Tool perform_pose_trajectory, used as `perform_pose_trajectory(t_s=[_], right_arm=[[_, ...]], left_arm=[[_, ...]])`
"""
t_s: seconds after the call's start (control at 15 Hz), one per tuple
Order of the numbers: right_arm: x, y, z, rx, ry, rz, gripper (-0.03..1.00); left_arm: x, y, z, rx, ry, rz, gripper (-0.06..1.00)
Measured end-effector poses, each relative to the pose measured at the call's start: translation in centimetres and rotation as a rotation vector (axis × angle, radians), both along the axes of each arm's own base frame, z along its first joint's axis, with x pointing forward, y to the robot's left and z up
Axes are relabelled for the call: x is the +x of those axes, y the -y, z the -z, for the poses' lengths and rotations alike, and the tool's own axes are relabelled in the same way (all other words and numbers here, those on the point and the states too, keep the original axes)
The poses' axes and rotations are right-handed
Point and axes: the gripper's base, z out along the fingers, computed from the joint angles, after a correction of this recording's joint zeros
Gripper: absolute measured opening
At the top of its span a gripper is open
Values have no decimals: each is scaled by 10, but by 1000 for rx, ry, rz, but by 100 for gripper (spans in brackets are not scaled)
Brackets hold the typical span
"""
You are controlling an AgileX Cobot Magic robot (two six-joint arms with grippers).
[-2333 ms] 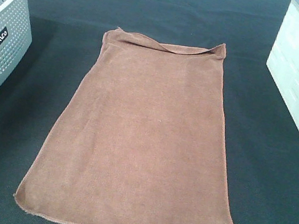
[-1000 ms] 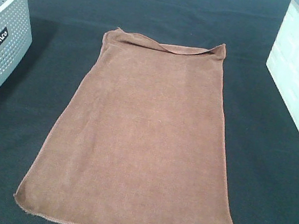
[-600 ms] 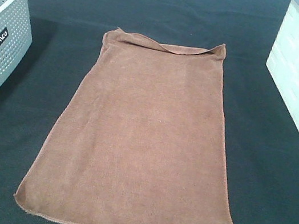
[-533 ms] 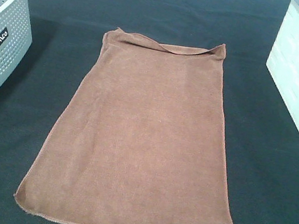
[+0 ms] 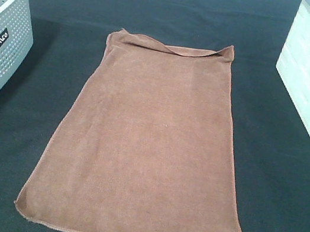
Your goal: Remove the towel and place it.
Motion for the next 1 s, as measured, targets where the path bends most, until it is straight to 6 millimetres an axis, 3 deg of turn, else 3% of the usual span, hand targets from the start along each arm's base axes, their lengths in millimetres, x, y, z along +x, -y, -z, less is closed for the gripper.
perform_pose_trajectory(t_s=[0.2,0.6,1.0], right_arm=[[-8,-2,-1,40,67,-19,53],[-5,5,4,-52,59,18,53],[-5,3,4,-30,56,3,53]], left_arm=[[0,0,0,2,0,-2,81],[0,0,0,7,1,0,81],[0,0,0,7,1,0,81]])
